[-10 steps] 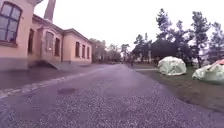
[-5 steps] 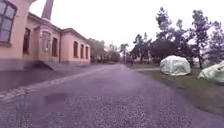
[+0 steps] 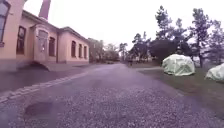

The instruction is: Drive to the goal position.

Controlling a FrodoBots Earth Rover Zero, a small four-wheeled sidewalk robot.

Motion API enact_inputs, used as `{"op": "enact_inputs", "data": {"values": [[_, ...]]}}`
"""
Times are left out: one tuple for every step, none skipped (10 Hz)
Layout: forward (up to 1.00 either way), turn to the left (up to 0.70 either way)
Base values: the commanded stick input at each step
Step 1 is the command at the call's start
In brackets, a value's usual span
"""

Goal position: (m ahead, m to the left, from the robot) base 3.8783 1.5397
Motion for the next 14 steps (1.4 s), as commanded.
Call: {"op": "enact_inputs", "data": {"values": [[1.0,0.0],[1.0,0.0],[1.0,0.0],[1.0,0.0],[1.0,0.0],[1.0,0.0],[1.0,0.0],[1.0,0.0],[1.0,0.0],[1.0,0.0],[1.0,0.0],[1.0,0.0],[1.0,0.0],[1.0,0.0]]}}
